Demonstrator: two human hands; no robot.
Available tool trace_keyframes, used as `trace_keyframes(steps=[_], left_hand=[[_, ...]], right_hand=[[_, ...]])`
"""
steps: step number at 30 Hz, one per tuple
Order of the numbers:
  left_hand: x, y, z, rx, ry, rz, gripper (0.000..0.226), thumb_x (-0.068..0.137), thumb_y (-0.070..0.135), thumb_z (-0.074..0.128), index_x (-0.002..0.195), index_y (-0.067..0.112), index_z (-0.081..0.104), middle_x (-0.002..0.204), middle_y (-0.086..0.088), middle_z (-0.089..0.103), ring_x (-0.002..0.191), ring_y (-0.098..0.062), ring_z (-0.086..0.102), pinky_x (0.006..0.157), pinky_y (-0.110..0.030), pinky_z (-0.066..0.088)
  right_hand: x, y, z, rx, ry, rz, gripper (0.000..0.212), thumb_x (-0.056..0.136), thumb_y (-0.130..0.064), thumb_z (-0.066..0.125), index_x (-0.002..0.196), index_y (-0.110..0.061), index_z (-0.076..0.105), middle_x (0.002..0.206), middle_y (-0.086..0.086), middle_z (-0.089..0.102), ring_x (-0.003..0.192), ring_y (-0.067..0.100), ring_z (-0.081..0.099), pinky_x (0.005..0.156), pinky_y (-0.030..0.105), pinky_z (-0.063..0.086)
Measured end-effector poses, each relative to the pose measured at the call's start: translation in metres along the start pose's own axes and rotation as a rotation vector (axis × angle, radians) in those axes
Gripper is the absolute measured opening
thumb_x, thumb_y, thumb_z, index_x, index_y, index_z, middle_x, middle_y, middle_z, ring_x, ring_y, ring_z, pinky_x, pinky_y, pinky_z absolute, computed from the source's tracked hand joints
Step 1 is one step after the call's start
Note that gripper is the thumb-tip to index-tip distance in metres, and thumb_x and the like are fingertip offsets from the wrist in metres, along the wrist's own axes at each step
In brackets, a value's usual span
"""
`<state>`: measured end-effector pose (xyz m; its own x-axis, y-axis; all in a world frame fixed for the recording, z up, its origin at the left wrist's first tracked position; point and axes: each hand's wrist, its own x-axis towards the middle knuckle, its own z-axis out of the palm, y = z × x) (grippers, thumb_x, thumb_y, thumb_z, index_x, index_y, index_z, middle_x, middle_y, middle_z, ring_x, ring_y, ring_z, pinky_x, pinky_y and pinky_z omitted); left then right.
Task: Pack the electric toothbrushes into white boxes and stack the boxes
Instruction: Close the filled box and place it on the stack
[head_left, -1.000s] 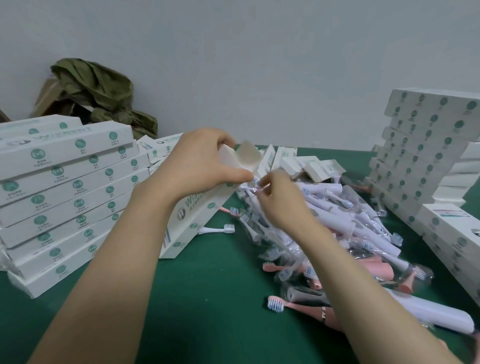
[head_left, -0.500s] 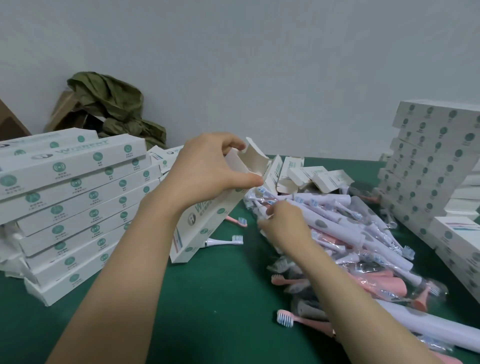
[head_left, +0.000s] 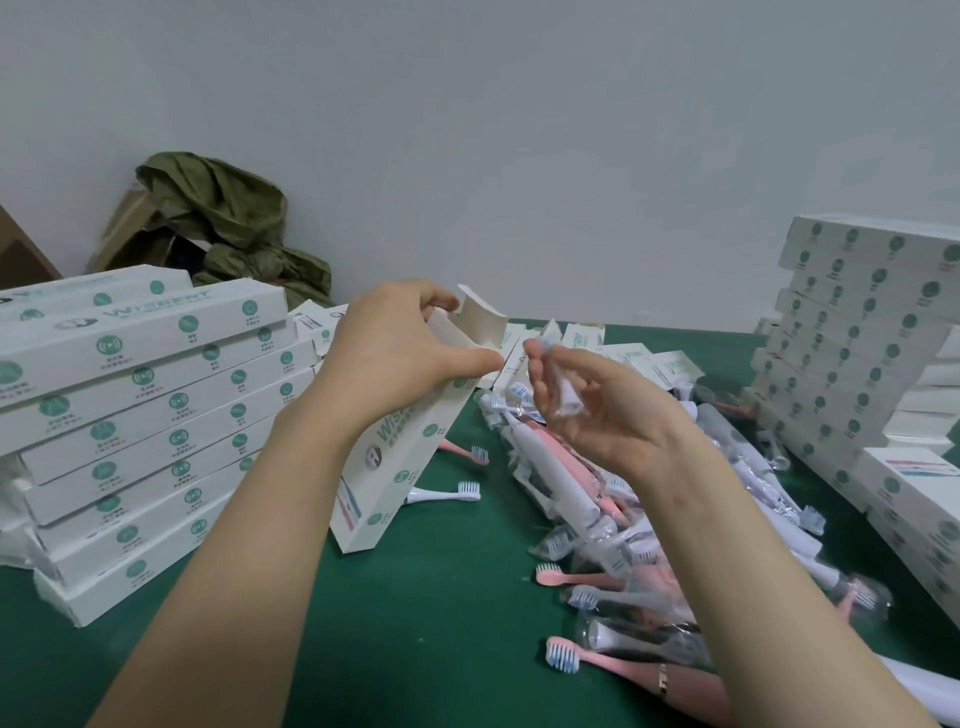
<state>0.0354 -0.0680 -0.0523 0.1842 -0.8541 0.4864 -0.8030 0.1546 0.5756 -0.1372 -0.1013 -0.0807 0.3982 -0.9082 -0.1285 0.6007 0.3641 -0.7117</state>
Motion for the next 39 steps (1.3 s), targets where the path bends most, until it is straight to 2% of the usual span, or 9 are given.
trace_keyframes(steps=[4, 8, 14, 20, 24, 28, 32, 36, 39], left_hand=[[0.000, 0.002, 0.006, 0.031, -0.038, 0.013, 0.066, 0.057, 0.049, 0.080, 0.116, 0.025, 0.064, 0.110, 0.006, 0.066, 0.102, -0.011, 0.059, 0.085, -0.028, 0.046], [-0.002, 0.007, 0.013, 0.086, -0.073, 0.068, 0.059, 0.060, 0.048, 0.067, 0.114, 0.025, 0.064, 0.105, 0.002, 0.066, 0.095, -0.018, 0.058, 0.071, -0.027, 0.039], [-0.006, 0.013, 0.014, 0.058, -0.077, 0.097, 0.064, 0.052, 0.052, 0.080, 0.110, 0.030, 0.065, 0.099, 0.012, 0.061, 0.092, -0.009, 0.057, 0.068, -0.019, 0.041], [-0.009, 0.020, 0.013, -0.005, -0.130, 0.131, 0.065, 0.053, 0.048, 0.083, 0.113, 0.029, 0.065, 0.103, 0.012, 0.065, 0.097, -0.006, 0.060, 0.079, -0.023, 0.047], [-0.009, 0.021, 0.010, -0.047, -0.187, 0.165, 0.062, 0.050, 0.049, 0.083, 0.109, 0.035, 0.067, 0.089, 0.020, 0.064, 0.086, 0.012, 0.055, 0.065, -0.003, 0.038], [-0.010, 0.020, 0.013, -0.060, -0.170, 0.152, 0.043, 0.054, 0.042, 0.081, 0.094, 0.033, 0.070, 0.079, 0.011, 0.067, 0.076, 0.003, 0.059, 0.064, -0.016, 0.047], [-0.009, 0.020, 0.015, -0.079, -0.147, 0.113, 0.052, 0.047, 0.050, 0.075, 0.096, 0.032, 0.068, 0.084, 0.012, 0.069, 0.083, 0.000, 0.063, 0.069, -0.021, 0.050], [-0.010, 0.022, 0.014, -0.074, -0.121, 0.131, 0.049, 0.047, 0.049, 0.072, 0.093, 0.032, 0.067, 0.082, 0.009, 0.069, 0.081, -0.003, 0.063, 0.069, -0.024, 0.050], [-0.010, 0.019, 0.013, -0.032, -0.178, 0.189, 0.050, 0.053, 0.044, 0.078, 0.101, 0.036, 0.066, 0.084, 0.020, 0.064, 0.086, 0.011, 0.056, 0.067, -0.006, 0.043]], right_hand=[[-0.016, -0.006, 0.021, -0.291, -0.124, -0.331, 0.018, 0.065, -0.013, 0.069, 0.083, -0.015, 0.072, 0.079, -0.004, 0.068, 0.070, 0.006, 0.060, 0.061, 0.017, 0.047], [-0.029, 0.000, 0.037, -0.384, -0.221, -0.443, 0.020, 0.081, 0.001, 0.064, 0.097, -0.012, 0.067, 0.071, -0.003, 0.062, 0.053, 0.005, 0.056, 0.050, 0.017, 0.042], [-0.023, 0.000, 0.029, -0.486, 0.223, -0.662, 0.011, 0.088, 0.000, 0.061, 0.090, -0.010, 0.056, 0.074, 0.007, 0.059, 0.057, 0.014, 0.060, 0.067, 0.025, 0.058], [-0.020, 0.000, 0.022, -0.742, 0.288, -0.835, 0.012, 0.082, -0.006, 0.067, 0.081, -0.017, 0.062, 0.077, 0.007, 0.070, 0.068, 0.019, 0.069, 0.070, 0.035, 0.059], [-0.015, 0.002, 0.021, -0.836, 0.296, -0.819, 0.013, 0.077, -0.011, 0.073, 0.078, -0.021, 0.065, 0.071, 0.005, 0.069, 0.073, 0.022, 0.069, 0.076, 0.044, 0.056], [-0.014, 0.009, 0.021, -1.117, 0.181, -0.785, 0.007, 0.083, -0.019, 0.068, 0.087, -0.024, 0.071, 0.072, -0.013, 0.068, 0.070, -0.002, 0.063, 0.066, 0.021, 0.051], [-0.013, 0.008, 0.020, -1.145, 0.218, -0.898, 0.021, 0.086, -0.020, 0.065, 0.106, -0.023, 0.067, 0.073, -0.016, 0.062, 0.068, -0.006, 0.057, 0.065, 0.011, 0.045], [-0.016, 0.006, 0.020, -1.227, 0.167, -0.940, 0.001, 0.085, -0.014, 0.067, 0.084, -0.013, 0.067, 0.072, -0.010, 0.064, 0.066, 0.000, 0.058, 0.064, 0.016, 0.045], [-0.014, 0.003, 0.016, -1.526, 0.015, -0.845, 0.015, 0.091, -0.013, 0.058, 0.082, -0.010, 0.070, 0.085, -0.009, 0.057, 0.077, 0.012, 0.053, 0.072, 0.025, 0.039]])
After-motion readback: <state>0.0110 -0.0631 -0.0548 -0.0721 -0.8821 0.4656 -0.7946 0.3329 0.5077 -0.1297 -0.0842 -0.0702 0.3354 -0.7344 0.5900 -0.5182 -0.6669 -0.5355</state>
